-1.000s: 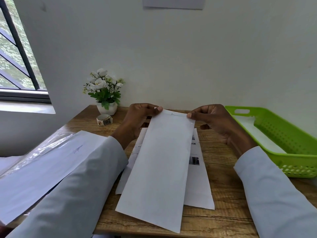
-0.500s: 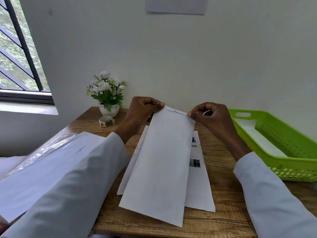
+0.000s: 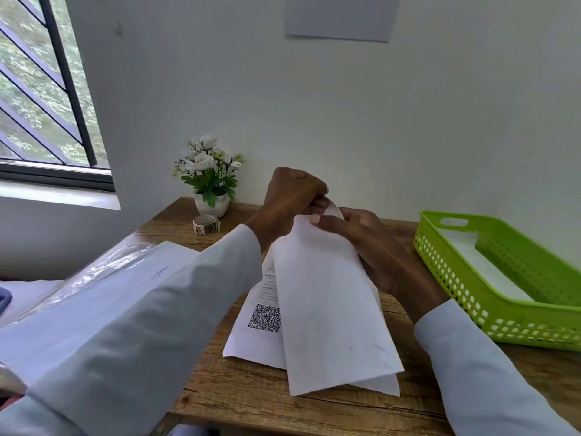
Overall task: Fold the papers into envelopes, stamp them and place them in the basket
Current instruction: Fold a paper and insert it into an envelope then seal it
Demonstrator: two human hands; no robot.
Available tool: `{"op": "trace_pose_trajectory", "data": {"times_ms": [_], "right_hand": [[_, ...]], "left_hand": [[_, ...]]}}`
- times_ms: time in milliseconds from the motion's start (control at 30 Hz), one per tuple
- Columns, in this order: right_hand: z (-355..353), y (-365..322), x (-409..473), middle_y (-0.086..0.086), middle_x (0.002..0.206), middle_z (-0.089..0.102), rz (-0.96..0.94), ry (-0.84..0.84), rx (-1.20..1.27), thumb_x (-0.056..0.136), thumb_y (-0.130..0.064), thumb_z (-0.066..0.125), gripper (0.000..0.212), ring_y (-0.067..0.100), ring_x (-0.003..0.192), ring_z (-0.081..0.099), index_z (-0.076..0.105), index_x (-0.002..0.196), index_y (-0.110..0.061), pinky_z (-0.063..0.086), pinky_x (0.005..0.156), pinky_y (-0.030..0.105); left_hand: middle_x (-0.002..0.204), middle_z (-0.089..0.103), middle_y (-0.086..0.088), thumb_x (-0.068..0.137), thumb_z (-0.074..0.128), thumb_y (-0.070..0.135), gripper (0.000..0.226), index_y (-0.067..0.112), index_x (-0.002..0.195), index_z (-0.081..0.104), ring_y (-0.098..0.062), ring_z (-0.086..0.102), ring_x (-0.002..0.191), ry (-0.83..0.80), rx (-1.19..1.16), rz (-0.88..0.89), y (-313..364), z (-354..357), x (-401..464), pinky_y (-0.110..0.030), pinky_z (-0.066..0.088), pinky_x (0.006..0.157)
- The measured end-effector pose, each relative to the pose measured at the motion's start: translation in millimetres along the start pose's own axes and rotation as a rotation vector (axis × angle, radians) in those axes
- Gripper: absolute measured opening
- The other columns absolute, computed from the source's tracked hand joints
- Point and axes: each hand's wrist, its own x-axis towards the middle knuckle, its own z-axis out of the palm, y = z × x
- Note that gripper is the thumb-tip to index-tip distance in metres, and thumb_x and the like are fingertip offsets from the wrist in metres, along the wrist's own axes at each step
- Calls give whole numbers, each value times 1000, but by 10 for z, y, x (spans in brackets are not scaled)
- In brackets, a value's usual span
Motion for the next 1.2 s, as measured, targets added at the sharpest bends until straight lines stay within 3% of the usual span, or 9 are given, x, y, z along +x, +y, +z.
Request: {"op": "trace_pose_trajectory", "data": {"times_ms": [100, 200, 267, 367, 533, 700, 867, 1000, 1200], "right_hand": [[-51, 80, 38, 5, 98, 77, 2, 22, 26, 87, -12, 71, 23, 28, 92, 74, 72, 110, -13, 58, 79, 37], [-161, 119, 79, 8, 100, 77, 24, -25, 34, 85, -5, 70, 24, 29, 94, 73, 73, 109, -11, 58, 82, 38], [-223, 127, 112, 11, 104, 76, 46, -44, 49, 85, -5, 71, 25, 32, 98, 72, 73, 110, -9, 55, 92, 46], [-307, 123, 125, 16, 106, 75, 69, -93, 84, 86, -3, 69, 27, 29, 91, 73, 72, 112, -7, 58, 85, 42], [-571, 130, 56, 18, 103, 75, 134, -265, -79, 83, -5, 73, 26, 29, 87, 73, 74, 109, -3, 60, 76, 35], [-792, 204, 95, 14, 103, 76, 104, -126, -79, 74, -9, 77, 38, 25, 91, 74, 72, 112, -4, 61, 80, 34], [-833, 346, 195, 20, 107, 74, 85, 73, 184, 77, -2, 74, 36, 31, 96, 73, 69, 112, 4, 62, 78, 34], [-778, 473, 226, 17, 105, 75, 112, 96, 159, 74, -1, 76, 36, 28, 93, 74, 70, 109, 4, 62, 75, 32], [-666, 623, 266, 17, 104, 75, 196, 52, 64, 78, 0, 75, 30, 21, 86, 74, 71, 108, 4, 61, 66, 26]], "left_hand": [[66, 69, -9, 78, 78, 24, 23, 1, 78, 74, -20, 63, 60, -66, 88, 89, -101, -63, 34, -31, 56, 63], [70, 71, 9, 66, 80, 57, 39, 18, 69, 73, -7, 63, 62, -78, 369, 192, -183, -182, 65, -28, 50, 60], [67, 69, 11, 71, 81, 49, 34, 16, 71, 72, -2, 59, 57, -131, 402, 174, -214, -274, 55, -22, 45, 56], [69, 68, -1, 80, 78, 29, 28, 2, 79, 71, -9, 60, 58, -207, 286, 90, -273, -428, 32, -23, 48, 57], [78, 70, -11, 80, 79, 26, 24, 7, 72, 69, -23, 63, 67, 26, 71, 36, -364, -671, 20, -37, 53, 68], [91, 73, -13, 81, 78, 30, 22, 17, 68, 65, -31, 68, 85, 205, -81, -89, -443, -951, 11, -54, 56, 86], [95, 73, -6, 89, 69, 22, 8, 14, 90, 67, -29, 70, 96, 122, -85, -183, -519, -1136, -48, -41, 59, 78], [95, 71, -1, 85, 71, 11, 16, 13, 101, 67, -22, 68, 90, 47, 99, -145, -575, -1214, -123, -26, 57, 66], [115, 66, 1, 79, 76, 41, 44, 18, 116, 66, -16, 60, 102, -15, 802, 270, -740, -1015, -21, -37, 50, 89]]}}
